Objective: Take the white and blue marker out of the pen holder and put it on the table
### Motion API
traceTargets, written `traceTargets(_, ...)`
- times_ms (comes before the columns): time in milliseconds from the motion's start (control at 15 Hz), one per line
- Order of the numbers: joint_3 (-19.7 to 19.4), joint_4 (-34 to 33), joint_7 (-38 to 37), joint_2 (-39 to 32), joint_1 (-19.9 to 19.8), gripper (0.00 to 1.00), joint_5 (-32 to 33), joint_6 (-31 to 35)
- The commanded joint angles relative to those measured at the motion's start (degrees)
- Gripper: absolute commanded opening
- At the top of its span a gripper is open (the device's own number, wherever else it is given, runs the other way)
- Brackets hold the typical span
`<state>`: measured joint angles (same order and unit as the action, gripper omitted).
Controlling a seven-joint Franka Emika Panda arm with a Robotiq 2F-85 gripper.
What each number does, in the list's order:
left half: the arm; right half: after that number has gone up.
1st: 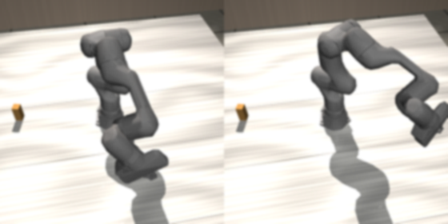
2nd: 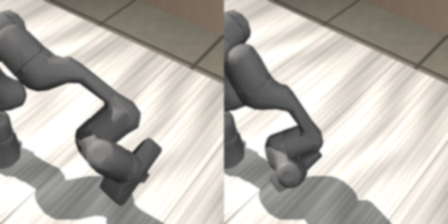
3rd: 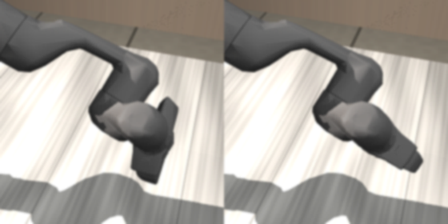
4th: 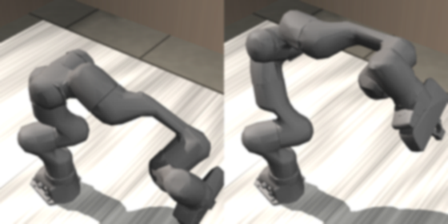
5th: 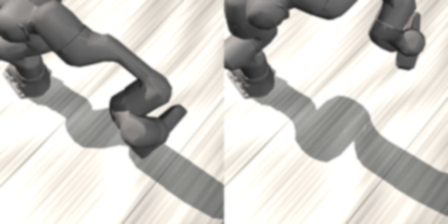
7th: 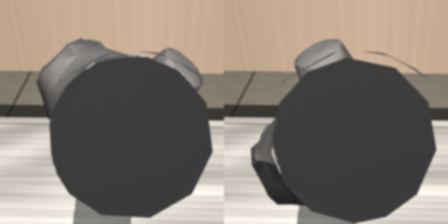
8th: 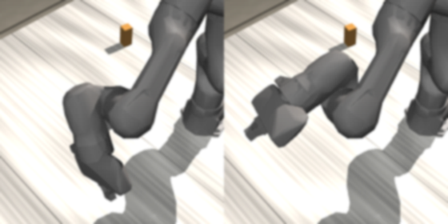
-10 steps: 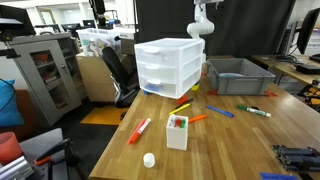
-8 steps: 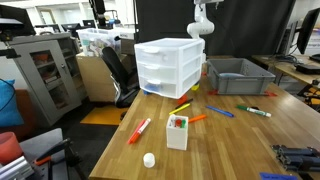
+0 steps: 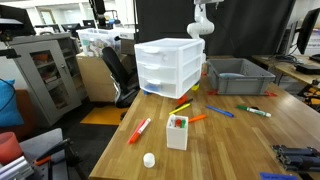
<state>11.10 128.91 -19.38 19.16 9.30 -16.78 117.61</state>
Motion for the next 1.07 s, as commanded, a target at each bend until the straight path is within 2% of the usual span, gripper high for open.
traceTargets(0,0.15,-0.13,0.02,-0.01,-0.19,1.00,-0.03,-0.17)
traceTargets(200,0.15,-0.13,0.02,-0.01,-0.19,1.00,-0.03,-0.17)
traceTargets(333,0.60,0.56,-3.29,0.38,-1.17,1.00,1.32,0.52)
traceTargets(1000,1.10,7.91,-32.25,3.95,-10.06,1.00,19.67,0.12)
